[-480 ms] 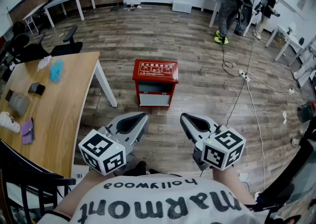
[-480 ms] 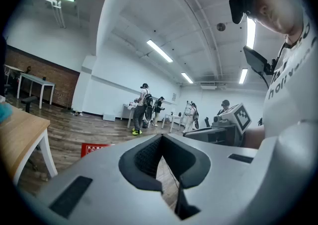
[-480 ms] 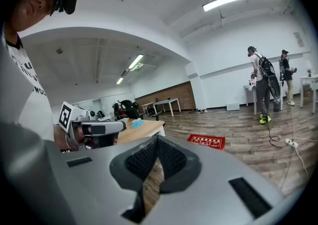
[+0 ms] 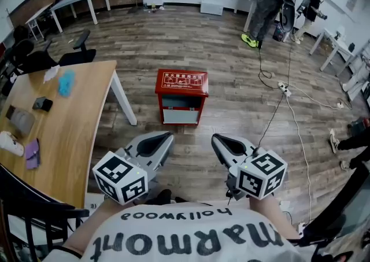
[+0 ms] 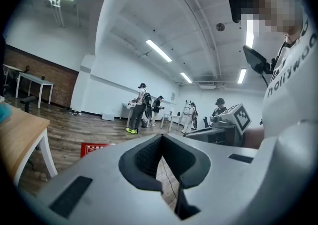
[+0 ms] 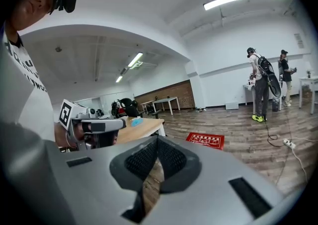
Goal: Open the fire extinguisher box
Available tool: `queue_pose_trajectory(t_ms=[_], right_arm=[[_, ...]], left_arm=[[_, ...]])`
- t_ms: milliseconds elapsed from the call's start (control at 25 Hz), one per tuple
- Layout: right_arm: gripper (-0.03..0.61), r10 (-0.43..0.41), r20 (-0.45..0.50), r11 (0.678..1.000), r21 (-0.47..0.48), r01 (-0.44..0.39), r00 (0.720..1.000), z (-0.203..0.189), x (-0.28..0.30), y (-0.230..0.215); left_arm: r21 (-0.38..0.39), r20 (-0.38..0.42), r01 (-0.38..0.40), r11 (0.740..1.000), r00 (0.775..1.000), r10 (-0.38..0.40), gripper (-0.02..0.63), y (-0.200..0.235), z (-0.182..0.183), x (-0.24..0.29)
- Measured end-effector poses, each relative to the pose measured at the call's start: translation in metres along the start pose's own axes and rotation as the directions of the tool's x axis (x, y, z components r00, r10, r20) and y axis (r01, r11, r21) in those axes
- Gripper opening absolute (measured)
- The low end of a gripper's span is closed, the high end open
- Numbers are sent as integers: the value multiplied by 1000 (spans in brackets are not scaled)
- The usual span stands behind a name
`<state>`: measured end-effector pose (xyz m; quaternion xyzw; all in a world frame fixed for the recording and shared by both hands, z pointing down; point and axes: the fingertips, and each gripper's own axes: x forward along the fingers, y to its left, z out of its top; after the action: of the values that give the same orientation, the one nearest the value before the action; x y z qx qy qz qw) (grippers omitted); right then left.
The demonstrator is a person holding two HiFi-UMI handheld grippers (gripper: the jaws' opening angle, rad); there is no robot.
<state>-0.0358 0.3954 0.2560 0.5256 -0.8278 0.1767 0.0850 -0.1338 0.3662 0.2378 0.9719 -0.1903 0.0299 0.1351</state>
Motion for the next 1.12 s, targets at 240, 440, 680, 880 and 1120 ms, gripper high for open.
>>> queue_pose_trajectory(t_ms=[240, 440, 680, 880, 1120], right_arm=[[8, -11, 17, 1000, 6, 11, 1000, -1, 2, 2], [9, -12, 10, 1000, 11, 12, 1000, -4, 14, 5], [9, -9, -1, 1000, 0, 9, 1000, -4, 35, 15], [9, -18, 9, 1000, 0, 18, 1000, -1, 57, 31], [9, -33, -13, 999, -3, 33, 999, -9, 69, 40]], left_arm=[[-2, 3, -5, 1000, 1000, 5, 5, 5, 0, -5], [-13, 6, -7, 1000, 1000, 7, 5, 19, -1, -10], [0, 0, 18, 1000, 1000, -18, 5, 36, -1, -16], [-9, -13, 33, 999, 999, -33, 5, 55, -9, -28], [-46, -17, 47, 998, 999, -48, 5, 71, -23, -30]])
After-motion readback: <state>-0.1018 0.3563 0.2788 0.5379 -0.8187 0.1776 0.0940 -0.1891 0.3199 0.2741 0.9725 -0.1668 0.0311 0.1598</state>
